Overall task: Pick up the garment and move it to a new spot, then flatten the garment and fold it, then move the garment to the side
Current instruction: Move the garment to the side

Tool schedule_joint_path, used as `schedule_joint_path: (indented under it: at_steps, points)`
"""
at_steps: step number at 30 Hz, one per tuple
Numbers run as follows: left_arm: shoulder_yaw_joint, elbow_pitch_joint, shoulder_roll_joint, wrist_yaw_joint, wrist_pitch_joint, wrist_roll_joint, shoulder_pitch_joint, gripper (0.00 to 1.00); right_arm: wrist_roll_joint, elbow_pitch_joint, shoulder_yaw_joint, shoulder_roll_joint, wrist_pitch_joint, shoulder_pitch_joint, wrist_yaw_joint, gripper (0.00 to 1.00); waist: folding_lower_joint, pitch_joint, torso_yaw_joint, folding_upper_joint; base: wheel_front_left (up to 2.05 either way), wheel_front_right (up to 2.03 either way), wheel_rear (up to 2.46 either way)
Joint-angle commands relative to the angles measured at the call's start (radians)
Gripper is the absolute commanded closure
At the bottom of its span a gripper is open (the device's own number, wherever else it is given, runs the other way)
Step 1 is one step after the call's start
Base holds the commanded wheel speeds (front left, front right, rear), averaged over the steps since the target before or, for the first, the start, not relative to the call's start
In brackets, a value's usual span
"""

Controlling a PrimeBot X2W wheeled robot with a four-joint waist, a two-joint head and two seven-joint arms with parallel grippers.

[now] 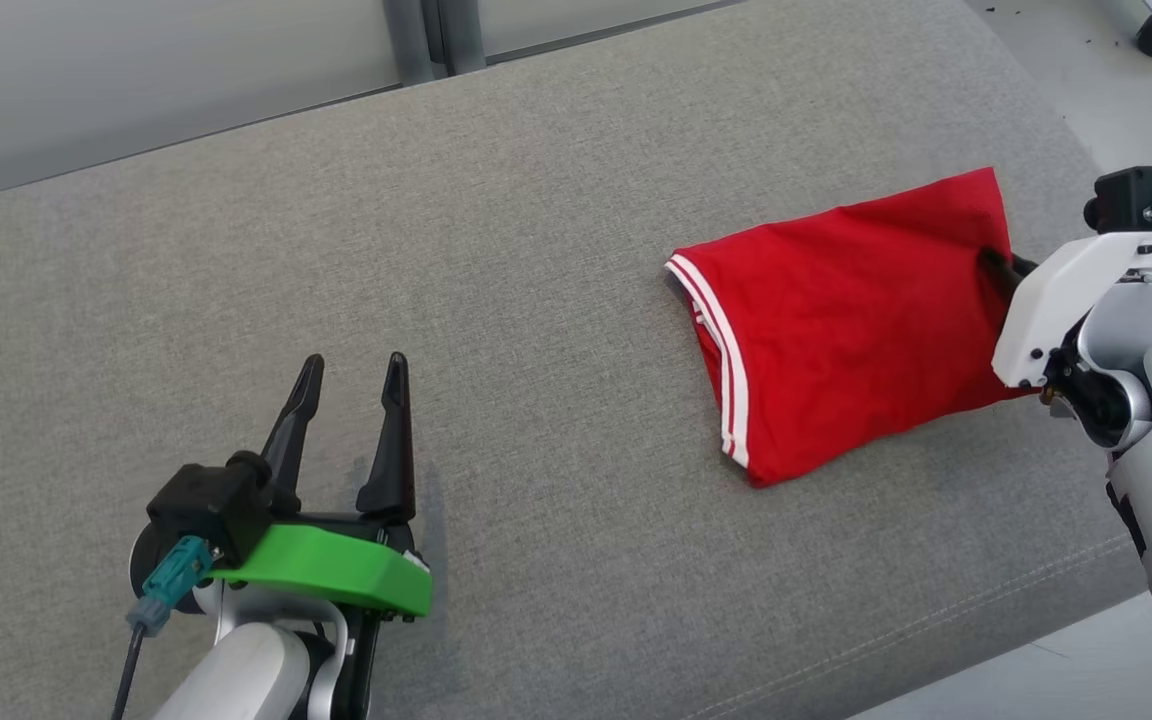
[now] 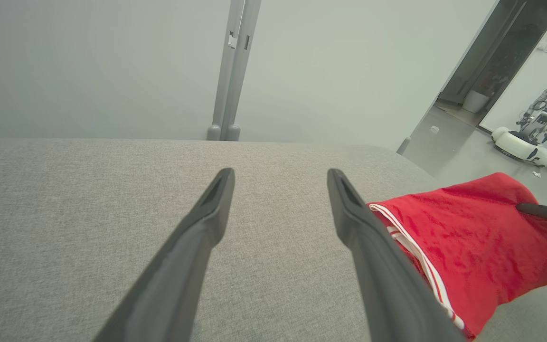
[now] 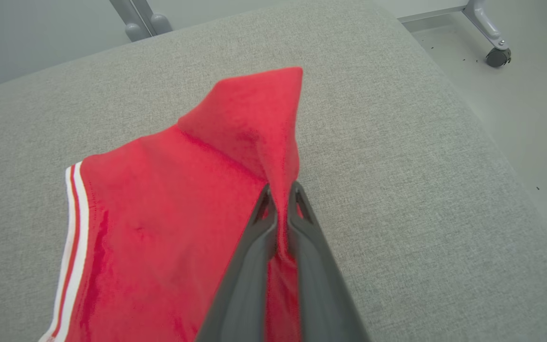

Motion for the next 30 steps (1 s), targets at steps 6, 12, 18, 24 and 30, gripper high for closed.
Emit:
schedule_joint_path:
  at_steps: [6,12,18,24,30]
  points:
    - [0.007,-0.024,0.024,0.013,0.012,0.013,-0.025,0.00,-0.043,0.074,-0.050,-0.012,-0.049,-0.063,-0.001,1.00,-0.0001,0.025,0.034,-0.0001,0.00,0.00,0.00]
    - [0.012,-0.072,0.049,0.031,0.030,0.031,-0.044,0.00,-0.112,0.180,-0.103,-0.027,-0.104,-0.135,-0.001,1.00,-0.0001,0.073,0.062,-0.0001,0.00,0.00,0.00]
    - [0.010,-0.121,0.071,0.044,0.061,0.052,-0.067,0.00,-0.168,0.276,-0.178,-0.052,-0.160,-0.201,-0.002,1.00,-0.0001,0.127,0.085,-0.0001,0.00,0.00,0.00]
    - [0.007,-0.162,0.090,0.061,0.083,0.069,-0.083,0.00,-0.216,0.358,-0.263,-0.097,-0.211,-0.251,-0.002,1.00,-0.0001,0.170,0.107,-0.0001,0.00,0.00,0.00]
    - [0.002,-0.186,0.100,0.069,0.097,0.081,-0.093,0.00,-0.267,0.412,-0.314,-0.126,-0.251,-0.286,-0.002,1.00,-0.0001,0.200,0.123,-0.0001,0.00,0.00,0.00]
